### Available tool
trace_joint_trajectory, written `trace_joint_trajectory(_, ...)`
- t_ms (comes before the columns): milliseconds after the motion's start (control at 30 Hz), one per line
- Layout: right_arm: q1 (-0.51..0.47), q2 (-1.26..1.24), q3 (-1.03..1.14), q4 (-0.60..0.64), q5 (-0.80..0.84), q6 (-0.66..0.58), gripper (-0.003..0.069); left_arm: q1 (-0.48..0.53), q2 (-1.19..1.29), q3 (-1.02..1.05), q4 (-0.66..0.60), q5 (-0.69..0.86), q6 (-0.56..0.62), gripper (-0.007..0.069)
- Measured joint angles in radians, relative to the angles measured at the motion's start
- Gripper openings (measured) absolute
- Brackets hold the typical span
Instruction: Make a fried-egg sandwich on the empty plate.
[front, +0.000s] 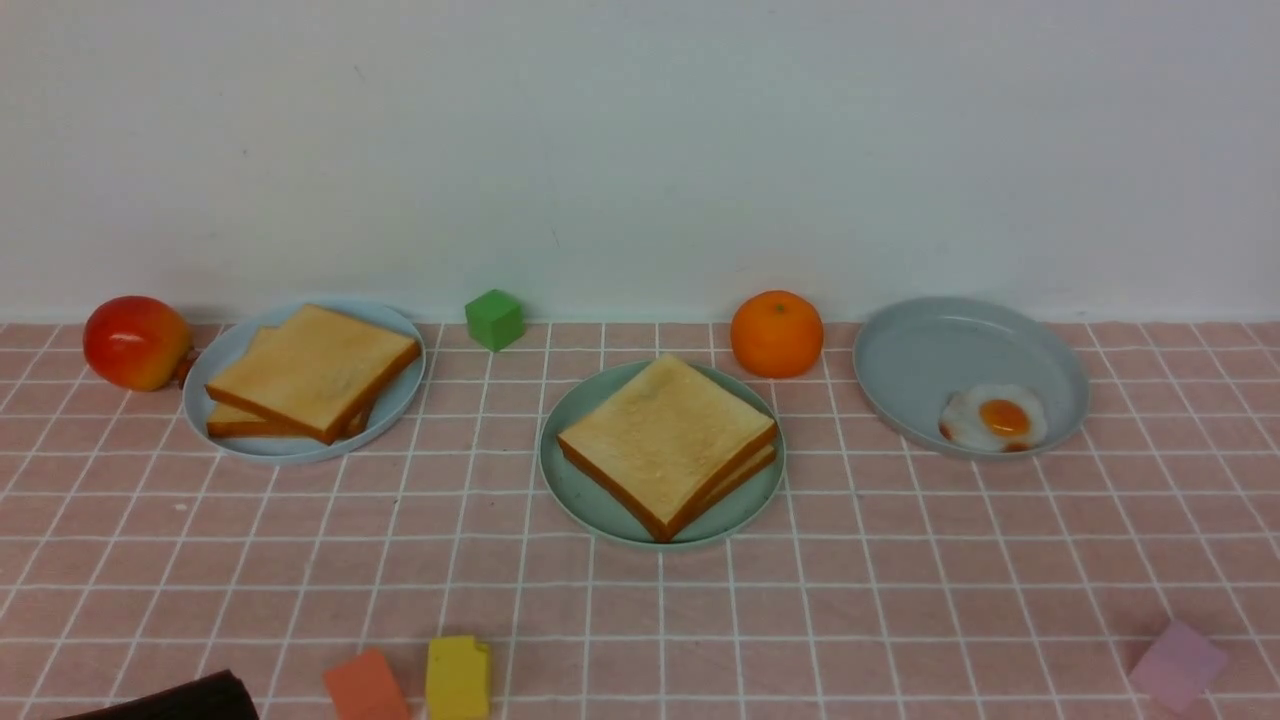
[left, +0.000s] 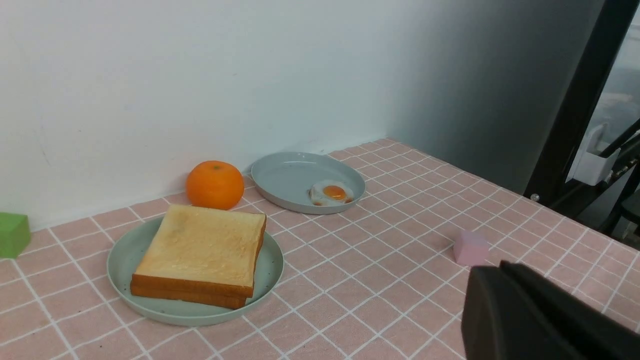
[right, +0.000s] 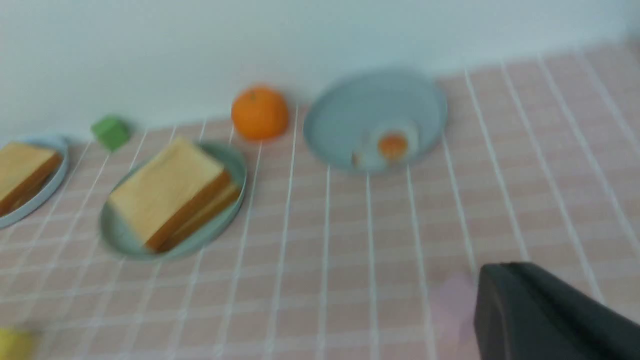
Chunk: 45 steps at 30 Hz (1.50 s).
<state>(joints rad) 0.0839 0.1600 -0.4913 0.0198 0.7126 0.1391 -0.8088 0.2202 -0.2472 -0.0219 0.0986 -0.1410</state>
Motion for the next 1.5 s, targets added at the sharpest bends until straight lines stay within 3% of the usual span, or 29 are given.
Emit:
trace_joint_trajectory(67, -0.003, -0.04, 0.201, -0.08, -0.227, -0.044, -0.0012, 0.0, 0.0, 0.0, 0.0, 0.0, 0.0, -0.0013)
trace_joint_trajectory(167, -0.003, -0.087, 0.372, -0.156, -0.335, -0.02, -0.0012, 0.0, 0.0, 0.0, 0.0, 0.0, 0.0, -0.0013)
trace_joint_trajectory(233, -0.003, -0.136, 0.471, -0.206, -0.371, 0.061, -0.0012, 0.0, 0.0, 0.0, 0.0, 0.0, 0.0, -0.0013)
trace_joint_trajectory(400, -0.004, -0.17, 0.515, -0.258, -0.35, 0.179, -0.0012, 0.0, 0.0, 0.0, 0.0, 0.003, 0.0, -0.0013)
trace_joint_trajectory(700, -0.083, -0.171, 0.513, -0.24, -0.335, 0.189, -0.0012, 0.0, 0.0, 0.0, 0.0, 0.003, 0.0, -0.001)
trace_joint_trajectory(967, -0.122, -0.171, 0.511, -0.198, -0.328, 0.058, -0.0012, 0.0, 0.0, 0.0, 0.0, 0.003, 0.0, -0.0005)
trace_joint_trajectory(1500, -0.122, -0.171, 0.51, -0.19, -0.326, 0.045, -0.0006, 0.0, 0.0, 0.0, 0.0, 0.003, 0.0, 0.0007)
